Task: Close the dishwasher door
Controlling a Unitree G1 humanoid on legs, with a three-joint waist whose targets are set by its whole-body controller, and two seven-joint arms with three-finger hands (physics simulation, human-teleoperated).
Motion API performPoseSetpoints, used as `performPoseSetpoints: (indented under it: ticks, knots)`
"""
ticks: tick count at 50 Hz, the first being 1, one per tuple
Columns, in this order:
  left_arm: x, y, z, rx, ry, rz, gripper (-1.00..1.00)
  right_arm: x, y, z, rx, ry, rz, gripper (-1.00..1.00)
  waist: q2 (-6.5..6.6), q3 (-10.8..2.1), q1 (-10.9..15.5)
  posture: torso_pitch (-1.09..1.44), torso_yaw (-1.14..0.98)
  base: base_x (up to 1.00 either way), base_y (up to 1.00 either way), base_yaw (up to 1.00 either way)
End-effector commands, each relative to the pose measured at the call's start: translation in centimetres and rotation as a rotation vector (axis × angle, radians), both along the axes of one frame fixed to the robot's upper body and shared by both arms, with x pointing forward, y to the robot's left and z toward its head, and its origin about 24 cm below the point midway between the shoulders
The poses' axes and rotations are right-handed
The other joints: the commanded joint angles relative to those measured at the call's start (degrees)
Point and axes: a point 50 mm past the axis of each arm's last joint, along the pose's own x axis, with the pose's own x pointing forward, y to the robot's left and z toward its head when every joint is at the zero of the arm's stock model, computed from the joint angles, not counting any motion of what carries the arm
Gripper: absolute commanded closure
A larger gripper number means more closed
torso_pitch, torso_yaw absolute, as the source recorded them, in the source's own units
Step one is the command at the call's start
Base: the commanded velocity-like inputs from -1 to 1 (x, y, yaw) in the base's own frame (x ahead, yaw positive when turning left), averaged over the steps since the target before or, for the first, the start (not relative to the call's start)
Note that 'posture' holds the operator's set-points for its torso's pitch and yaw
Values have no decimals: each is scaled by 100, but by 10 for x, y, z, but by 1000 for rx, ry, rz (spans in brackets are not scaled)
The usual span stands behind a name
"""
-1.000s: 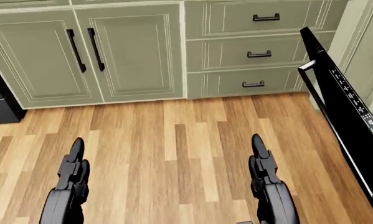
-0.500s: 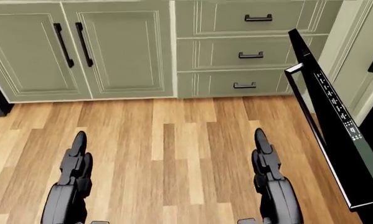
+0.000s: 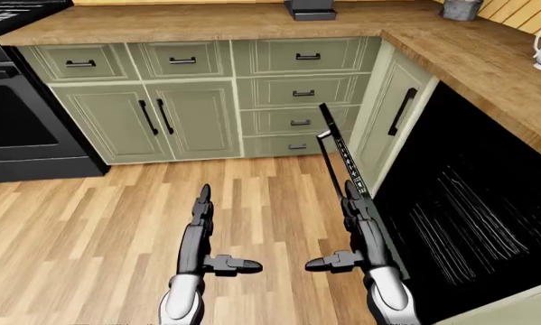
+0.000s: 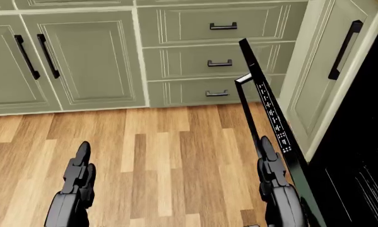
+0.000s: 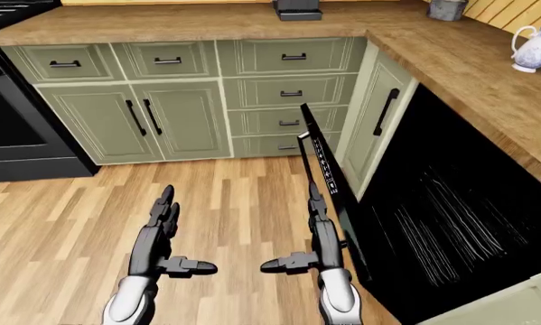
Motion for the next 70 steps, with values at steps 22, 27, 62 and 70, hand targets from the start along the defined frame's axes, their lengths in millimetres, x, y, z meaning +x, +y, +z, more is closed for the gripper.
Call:
performPoseSetpoints:
  ticks: [22, 27, 62, 70]
  knots:
    - [4, 3, 22, 5, -120, 8, -100, 5, 6, 17, 9, -102, 25, -100, 625, -135, 134, 0, 0, 0, -34, 0]
    - [4, 3, 22, 5, -120, 9, -100, 5, 6, 18, 9, -102, 25, -100, -25, -123, 134, 0, 0, 0, -18, 0]
    - [6, 7, 24, 2, -121, 20, -100, 17, 29, 19, -6, -124, 8, -100, 256, -322, 49, 0, 0, 0, -1, 0]
    - [5, 8, 24, 2, -121, 23, -100, 25, 51, 14, 13, -114, 71, -100, 278, -342, 42, 0, 0, 0, 0, 0]
